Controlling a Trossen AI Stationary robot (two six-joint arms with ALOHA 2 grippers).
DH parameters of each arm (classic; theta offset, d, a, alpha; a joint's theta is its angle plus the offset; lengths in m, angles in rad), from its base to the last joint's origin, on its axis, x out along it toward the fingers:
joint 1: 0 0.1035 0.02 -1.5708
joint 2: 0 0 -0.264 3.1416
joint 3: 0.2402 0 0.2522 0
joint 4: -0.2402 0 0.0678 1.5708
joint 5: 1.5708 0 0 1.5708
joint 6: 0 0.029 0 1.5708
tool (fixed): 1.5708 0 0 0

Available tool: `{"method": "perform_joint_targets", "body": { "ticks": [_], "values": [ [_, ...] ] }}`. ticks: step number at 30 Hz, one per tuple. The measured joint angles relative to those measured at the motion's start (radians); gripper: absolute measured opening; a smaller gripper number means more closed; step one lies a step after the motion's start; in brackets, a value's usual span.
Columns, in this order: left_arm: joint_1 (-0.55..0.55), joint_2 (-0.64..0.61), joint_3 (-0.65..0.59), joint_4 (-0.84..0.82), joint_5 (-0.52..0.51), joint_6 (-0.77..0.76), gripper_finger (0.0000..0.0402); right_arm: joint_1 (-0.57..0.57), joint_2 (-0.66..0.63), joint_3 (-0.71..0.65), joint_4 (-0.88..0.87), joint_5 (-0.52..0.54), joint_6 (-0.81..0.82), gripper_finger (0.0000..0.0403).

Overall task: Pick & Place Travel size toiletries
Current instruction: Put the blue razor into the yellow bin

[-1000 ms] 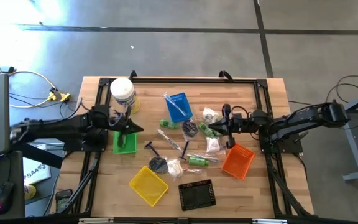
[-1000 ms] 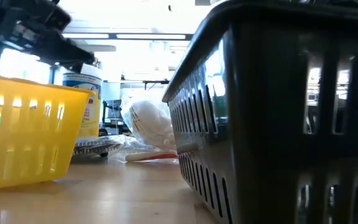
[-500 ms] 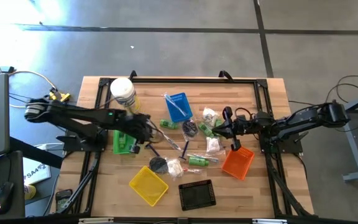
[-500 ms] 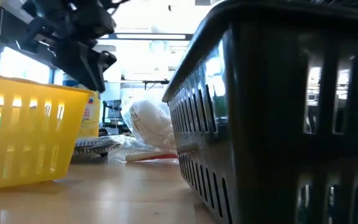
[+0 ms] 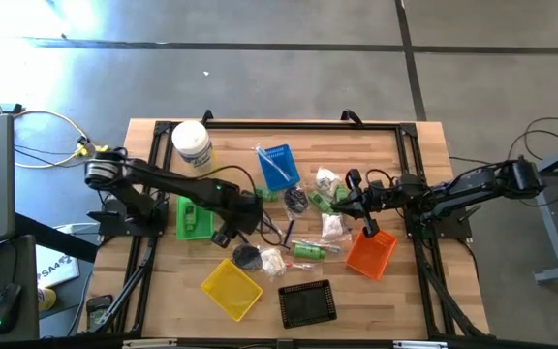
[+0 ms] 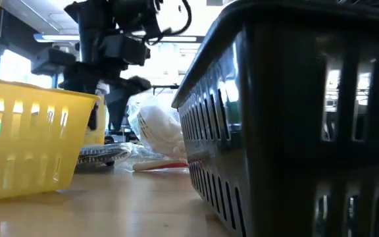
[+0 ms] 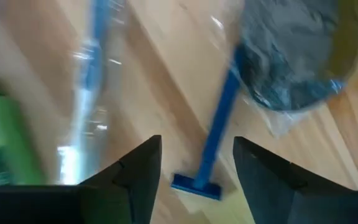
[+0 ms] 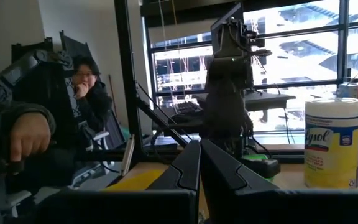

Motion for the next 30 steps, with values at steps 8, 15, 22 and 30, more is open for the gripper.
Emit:
{"method": "perform_joint_targets", "body": {
  "ticks": [8,15,22,30],
  "values": [
    [-0.008,0.058,-0.001,0.011,0.090,0.114,0.0196,0.000,0.000,0.000,-0.017,0.001,0.008,0.0004],
    [-0.008,0.102,-0.002,0.051,0.101,0.143,0.0196,0.000,0.000,0.000,-0.024,0.001,0.023,0.0004],
    [-0.008,0.162,-0.001,0.050,0.097,0.141,0.0196,0.000,0.000,0.001,-0.019,0.006,0.026,0.0004],
    [-0.008,0.169,0.004,0.044,0.078,0.139,0.0140,0.000,0.000,0.001,-0.021,0.006,0.021,0.0004]
  ]
}}
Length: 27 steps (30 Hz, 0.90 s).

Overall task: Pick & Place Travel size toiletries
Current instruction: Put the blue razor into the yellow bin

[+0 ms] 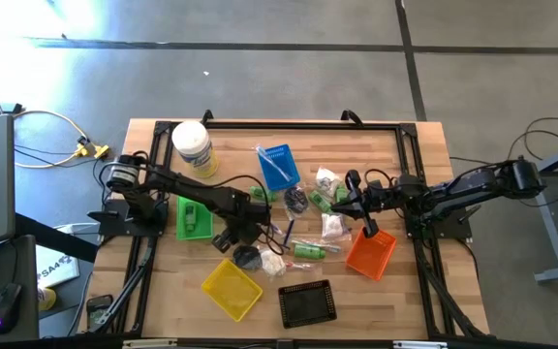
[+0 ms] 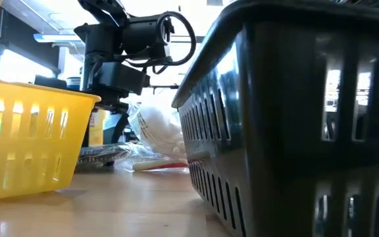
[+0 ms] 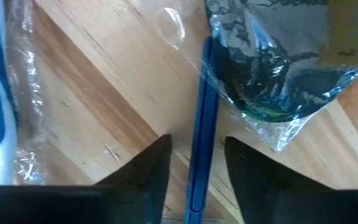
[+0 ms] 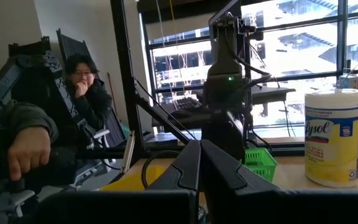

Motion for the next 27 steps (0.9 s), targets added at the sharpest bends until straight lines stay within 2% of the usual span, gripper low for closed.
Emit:
{"method": "perform_joint_targets", "body": {
  "ticks": [7,11,14,17,27],
  "values": [
    [0.001,0.000,0.007,-0.007,-0.007,-0.003,0.0025,0.000,0.000,0.000,0.000,0.000,-0.003,0.0004],
    [0.000,0.001,0.011,-0.019,-0.010,-0.003,0.0027,0.000,0.000,0.000,0.000,0.000,-0.006,0.0004],
    [0.000,0.004,0.047,-0.114,-0.024,-0.002,0.0038,0.000,0.000,0.000,0.000,0.000,-0.006,0.0004],
    [-0.001,-0.016,0.101,-0.176,-0.056,-0.002,0.0030,0.000,0.000,0.000,0.002,-0.001,-0.005,0.0003],
    [0.001,-0.225,0.139,-0.190,-0.038,-0.041,0.0020,0.000,0.000,0.000,0.007,-0.016,0.001,0.0004]
  ]
}}
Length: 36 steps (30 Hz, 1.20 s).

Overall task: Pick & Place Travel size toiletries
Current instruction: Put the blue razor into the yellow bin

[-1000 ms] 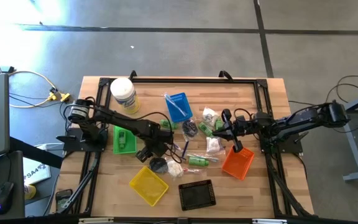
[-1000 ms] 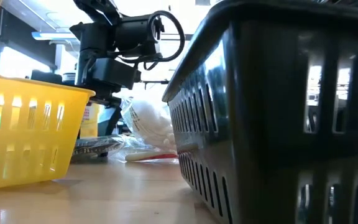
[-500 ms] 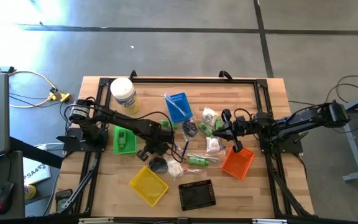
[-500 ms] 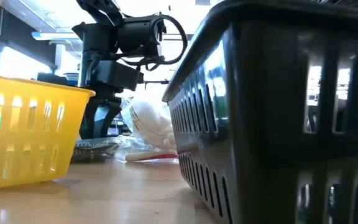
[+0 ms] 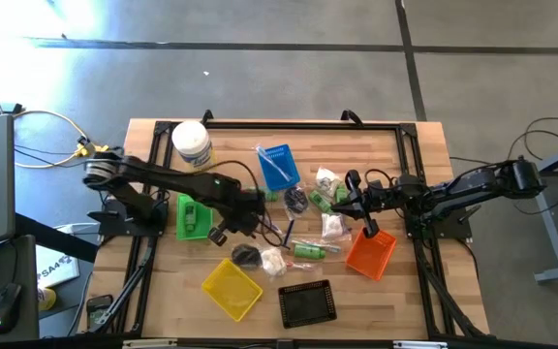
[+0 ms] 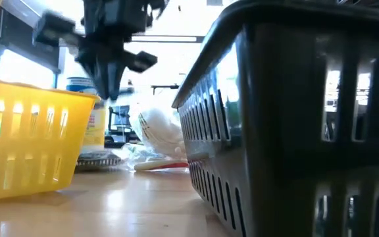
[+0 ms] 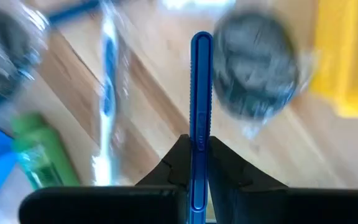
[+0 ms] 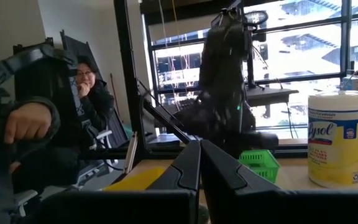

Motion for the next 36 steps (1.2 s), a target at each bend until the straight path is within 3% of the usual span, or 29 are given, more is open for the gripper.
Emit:
{"method": "perform_joint_targets", "body": {
  "ticks": [3,7,20,29,36],
  "values": [
    [0.001,-0.103,-0.030,0.055,0.092,-0.016,0.0020,0.000,0.000,0.000,0.004,-0.013,0.000,0.0003],
    [0.000,-0.253,-0.160,0.211,0.210,-0.088,0.0020,0.000,0.000,0.000,0.010,-0.013,0.000,0.0004],
    [0.000,-0.834,-0.736,0.837,0.268,-0.393,0.0020,0.000,0.000,0.000,0.009,-0.013,0.004,0.0003],
    [0.000,-1.058,-0.875,0.879,0.228,-0.450,0.0020,0.000,0.000,0.000,0.009,-0.011,0.004,0.0003],
    [0.000,-1.061,-0.874,0.885,0.172,-0.518,0.0020,0.000,0.000,0.000,0.008,-0.011,0.004,0.0003]
  ]
}}
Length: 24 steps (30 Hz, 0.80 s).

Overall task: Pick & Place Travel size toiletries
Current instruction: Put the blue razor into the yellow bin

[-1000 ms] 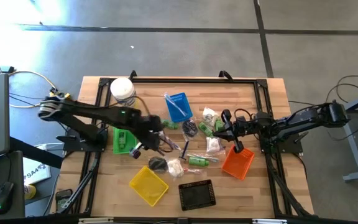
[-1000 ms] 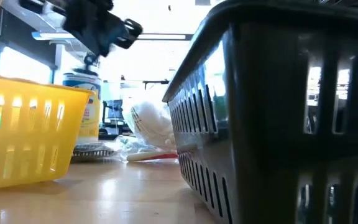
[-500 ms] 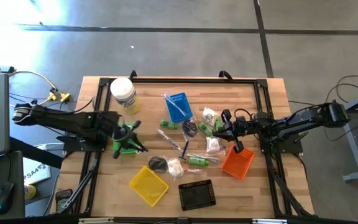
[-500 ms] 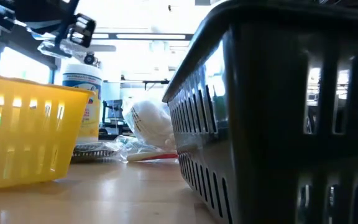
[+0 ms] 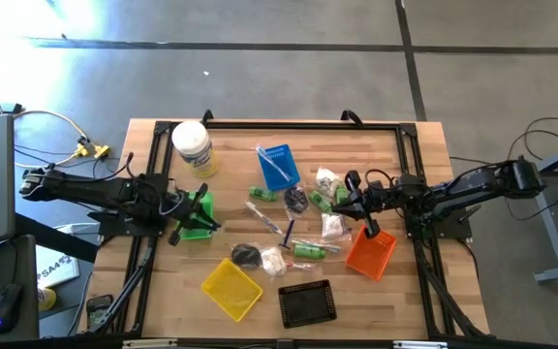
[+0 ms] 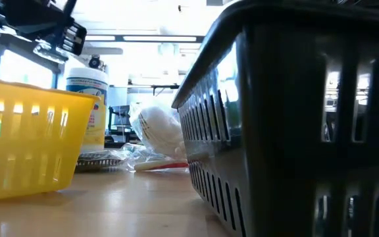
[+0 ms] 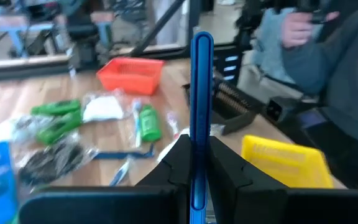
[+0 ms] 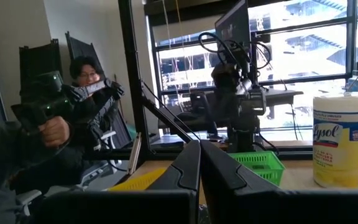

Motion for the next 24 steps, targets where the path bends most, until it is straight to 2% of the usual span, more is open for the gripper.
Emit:
{"method": "perform_joint_targets", "body": {
  "ticks": [7,9,13,17,24],
  "values": [
    [-0.036,0.150,0.093,-0.029,-0.014,-0.005,0.0020,0.000,0.000,0.000,0.000,0.000,0.000,0.0003],
    [-0.068,0.199,0.149,-0.101,-0.028,0.026,0.0020,0.000,0.000,0.000,0.000,0.000,0.000,0.0003],
    [-0.142,0.306,0.286,-0.280,-0.120,0.070,0.0020,0.000,0.000,0.000,-0.009,0.000,0.000,0.0003],
    [-0.220,0.415,0.407,-0.382,-0.211,0.091,0.0020,0.000,0.000,0.000,-0.012,0.000,0.000,0.0003],
    [-0.339,0.605,0.565,-0.421,-0.252,0.123,0.0020,0.000,0.000,0.000,-0.015,0.000,0.000,0.0003]
  ]
}}
